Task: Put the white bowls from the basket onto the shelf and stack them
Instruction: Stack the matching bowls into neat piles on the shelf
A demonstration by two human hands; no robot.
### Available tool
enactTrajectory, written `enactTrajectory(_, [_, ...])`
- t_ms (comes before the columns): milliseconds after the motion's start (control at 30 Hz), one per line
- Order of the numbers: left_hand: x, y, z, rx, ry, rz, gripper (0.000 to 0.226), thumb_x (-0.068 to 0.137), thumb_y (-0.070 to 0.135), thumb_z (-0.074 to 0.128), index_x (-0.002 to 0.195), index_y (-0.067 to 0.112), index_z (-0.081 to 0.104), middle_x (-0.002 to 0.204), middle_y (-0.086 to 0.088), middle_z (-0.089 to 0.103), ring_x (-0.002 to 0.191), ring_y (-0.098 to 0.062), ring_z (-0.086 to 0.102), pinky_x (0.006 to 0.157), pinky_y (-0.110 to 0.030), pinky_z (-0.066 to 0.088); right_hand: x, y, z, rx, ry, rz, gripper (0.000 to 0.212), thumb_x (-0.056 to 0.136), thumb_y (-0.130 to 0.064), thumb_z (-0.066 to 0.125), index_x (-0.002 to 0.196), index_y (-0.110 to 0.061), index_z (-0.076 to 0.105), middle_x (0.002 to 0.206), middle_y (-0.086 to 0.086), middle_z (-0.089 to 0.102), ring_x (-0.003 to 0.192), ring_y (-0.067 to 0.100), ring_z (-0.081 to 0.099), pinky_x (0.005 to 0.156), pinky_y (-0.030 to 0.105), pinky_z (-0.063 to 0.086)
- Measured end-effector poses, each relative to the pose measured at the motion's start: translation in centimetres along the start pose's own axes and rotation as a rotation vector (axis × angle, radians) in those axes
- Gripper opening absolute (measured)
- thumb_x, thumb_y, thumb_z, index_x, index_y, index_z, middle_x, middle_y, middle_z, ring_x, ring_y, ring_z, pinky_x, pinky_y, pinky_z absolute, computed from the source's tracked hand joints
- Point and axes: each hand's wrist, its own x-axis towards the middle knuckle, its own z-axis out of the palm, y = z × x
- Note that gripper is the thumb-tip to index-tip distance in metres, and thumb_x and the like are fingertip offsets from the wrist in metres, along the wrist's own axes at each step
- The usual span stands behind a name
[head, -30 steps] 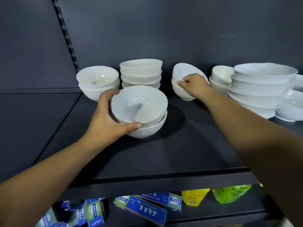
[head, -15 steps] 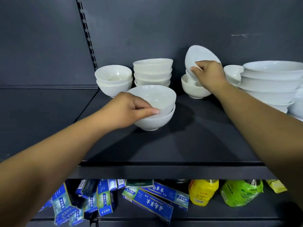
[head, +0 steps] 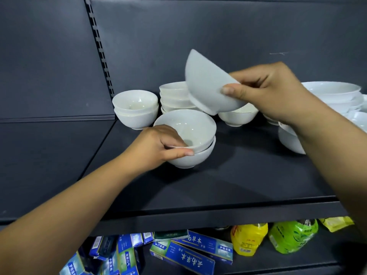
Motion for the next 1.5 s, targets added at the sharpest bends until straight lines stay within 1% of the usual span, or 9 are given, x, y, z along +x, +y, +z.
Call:
enactTrajectory(133, [-0.6,0.2,-0.8,-0.077,0.163,-0.195,0.064,0.047,0.077,0.063,0.101,0.043,0.061,0.120,0.016,0.043,0.112,0.025,0.034,0.096,-0.002,0.029,0.2,-0.7,1.4,-0.002,-0.148,-0.004,0.029,0.081,-0.012,0.064,0.103,-0.030,0.060,0.070,-0.032,0.065,0.073,-0.016,0.055,0.070,0.004,0.046])
enactTrajectory(267, [-1.6,-0.7,-1.2,-0.277,0.084,-0.502,0.151,0.025,0.085,0.065,0.146,0.025,-0.003,0.150,0.011,0.014,0.138,0.000,0.017,0.112,-0.022,0.020,0.1,-0.5,2.5,-0.057,-0.282,0.025,0.026,0.082,-0.016,0.064,0.108,-0.020,0.066,0.090,-0.003,0.075,0.074,-0.007,0.052,0.069,0.016,0.050])
enactTrajectory(400, [-1.5,-0.8,-0.3,-0.453,-0.031,-0.372,0.126,0.042,0.072,0.074,0.141,0.028,0.010,0.140,0.014,0.037,0.126,0.009,0.039,0.099,-0.010,0.034,0.1,0.2,3.6,-0.195,-0.375,0.039,0.029,0.083,-0.022,0.064,0.100,0.000,0.070,0.099,0.030,0.066,0.080,0.008,0.042,0.074,0.033,0.046])
enactTrajectory(633, [-1.0,-0.3,0.6,-0.486,0.105,-0.323,0.089,0.048,0.039,0.073,0.122,0.027,0.027,0.121,0.022,0.042,0.103,0.026,0.045,0.082,0.001,0.037,-0.6,1.7,4.4,-0.023,-0.359,0.099,0.032,0.076,-0.007,0.071,0.099,-0.029,0.068,0.099,-0.024,0.069,0.095,-0.012,0.058,0.092,0.006,0.042])
enactTrajectory(800, [-1.2,-0.4,0.5,-0.485,0.156,-0.360,0.095,0.032,0.070,0.076,0.111,0.039,0.036,0.114,0.028,0.047,0.101,0.025,0.049,0.078,0.002,0.039,-0.7,5.5,2.5,0.219,0.247,0.254,0.038,0.077,-0.011,0.070,0.114,-0.014,0.063,0.104,-0.003,0.069,0.098,0.002,0.057,0.081,0.008,0.044])
enactTrajectory(1000, [-1.2,-0.2,0.8,-0.472,0.184,-0.370,0.096,0.032,0.072,0.076,0.113,0.037,0.037,0.114,0.026,0.049,0.100,0.022,0.051,0.079,0.001,0.040,1.1,14.1,0.7,-0.342,0.138,0.676,0.052,0.085,-0.030,0.063,0.133,-0.017,0.048,0.144,0.001,0.044,0.134,0.017,0.037,0.103,0.020,0.027])
enactTrajectory(1267, [-0.9,-0.1,0.6,-0.439,0.206,-0.391,0.098,0.027,0.074,0.074,0.109,0.037,0.036,0.114,0.024,0.046,0.096,0.027,0.049,0.077,0.003,0.039,1.8,13.4,-0.2,-0.231,0.310,0.613,0.019,0.081,-0.025,0.068,0.089,-0.007,0.070,0.084,0.005,0.063,0.086,0.018,0.052,0.067,0.020,0.035])
enactTrajectory(1367, [-0.7,-0.2,0.9,-0.445,0.230,-0.407,0.103,0.022,0.075,0.074,0.110,0.036,0.034,0.113,0.023,0.045,0.094,0.028,0.049,0.076,0.003,0.039,1.9,9.5,-1.3,-0.133,0.475,0.436,0.024,0.078,-0.023,0.072,0.095,-0.006,0.073,0.087,0.003,0.070,0.080,0.003,0.052,0.074,0.017,0.040])
enactTrajectory(1500, [1.5,-0.8,2.8,-0.404,0.213,-0.408,0.102,0.025,0.066,0.079,0.112,0.037,0.034,0.116,0.025,0.045,0.100,0.024,0.048,0.079,0.003,0.037,1.9,3.2,-3.8,-0.025,0.517,0.268,0.011,0.077,-0.015,0.073,0.071,-0.023,0.068,0.048,-0.023,0.058,0.049,-0.011,0.049,0.055,0.005,0.037])
